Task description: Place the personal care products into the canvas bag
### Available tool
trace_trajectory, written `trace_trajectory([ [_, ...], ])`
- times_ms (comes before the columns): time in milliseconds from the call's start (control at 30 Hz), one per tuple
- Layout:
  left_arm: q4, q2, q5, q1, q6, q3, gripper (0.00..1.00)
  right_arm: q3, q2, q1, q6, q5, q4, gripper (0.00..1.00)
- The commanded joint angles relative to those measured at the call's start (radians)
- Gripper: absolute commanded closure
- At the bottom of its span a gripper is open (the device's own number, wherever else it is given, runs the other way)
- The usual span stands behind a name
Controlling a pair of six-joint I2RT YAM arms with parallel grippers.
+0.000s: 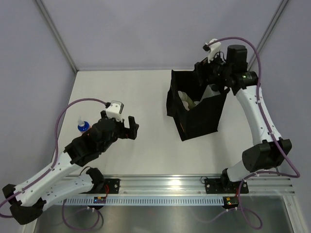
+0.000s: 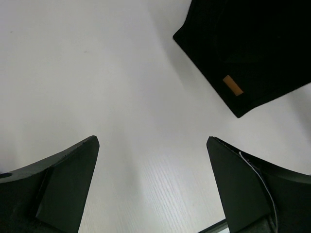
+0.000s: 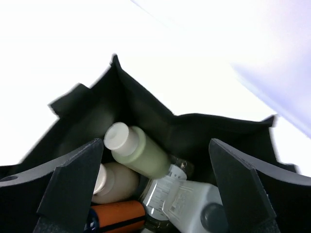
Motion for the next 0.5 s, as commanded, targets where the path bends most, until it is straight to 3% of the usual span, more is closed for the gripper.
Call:
trace_trajectory([
  [0, -0.040, 0.037, -0.158, 0.001, -0.112, 0.069, 0.01, 0.078, -0.085, -0.042, 0.083, -0.089, -0.096, 0.00],
  [167, -0.189, 0.144, -0.345, 0.035, -0.211, 0.120, 0.01, -0.020, -0.253, -0.071, 0.026, -0.477, -0.197, 0.01],
  [267, -0.258, 0.169, -0.364, 0.125, -0.290, 0.137, 0.01, -0.155, -0.391, -0.071, -0.022, -0.528, -0.182, 0.01],
  [400, -0.315, 0.199, -0.358, 0.300, -0.366, 0.132, 0.02, -0.275, -0.545, -0.074, -0.092, -0.465, -0.197, 0.00],
  [467, -0.356, 0.210, -0.382, 0.334, -0.418, 0.135, 0.03, -0.350, -0.588, -0.091, -0.078, -0.455, -0.135, 0.00],
])
